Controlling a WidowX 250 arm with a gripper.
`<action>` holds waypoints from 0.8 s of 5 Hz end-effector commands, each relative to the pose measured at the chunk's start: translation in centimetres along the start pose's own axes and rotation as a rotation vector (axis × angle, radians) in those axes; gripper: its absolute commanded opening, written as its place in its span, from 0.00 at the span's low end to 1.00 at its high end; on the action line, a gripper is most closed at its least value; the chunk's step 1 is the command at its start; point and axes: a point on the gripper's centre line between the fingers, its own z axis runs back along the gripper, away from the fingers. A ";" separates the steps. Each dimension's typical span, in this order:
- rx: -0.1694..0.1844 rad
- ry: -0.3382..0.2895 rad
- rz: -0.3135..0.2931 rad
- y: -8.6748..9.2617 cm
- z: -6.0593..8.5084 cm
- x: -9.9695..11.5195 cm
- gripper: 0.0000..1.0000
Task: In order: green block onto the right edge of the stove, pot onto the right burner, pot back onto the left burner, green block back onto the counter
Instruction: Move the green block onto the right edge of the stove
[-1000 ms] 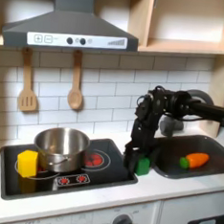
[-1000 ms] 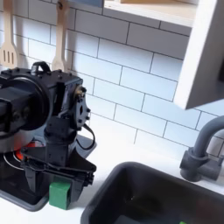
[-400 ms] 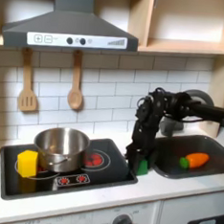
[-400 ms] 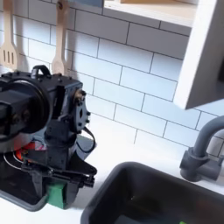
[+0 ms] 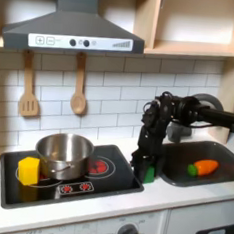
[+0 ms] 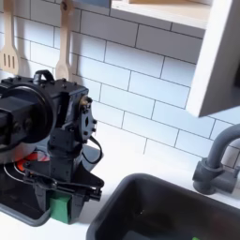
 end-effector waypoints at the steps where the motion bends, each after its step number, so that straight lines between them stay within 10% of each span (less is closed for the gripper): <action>1: 0.034 -0.019 -0.036 0.4 1.1 0.5 0.00; 4: 0.055 -0.016 0.008 3.0 2.3 1.2 0.00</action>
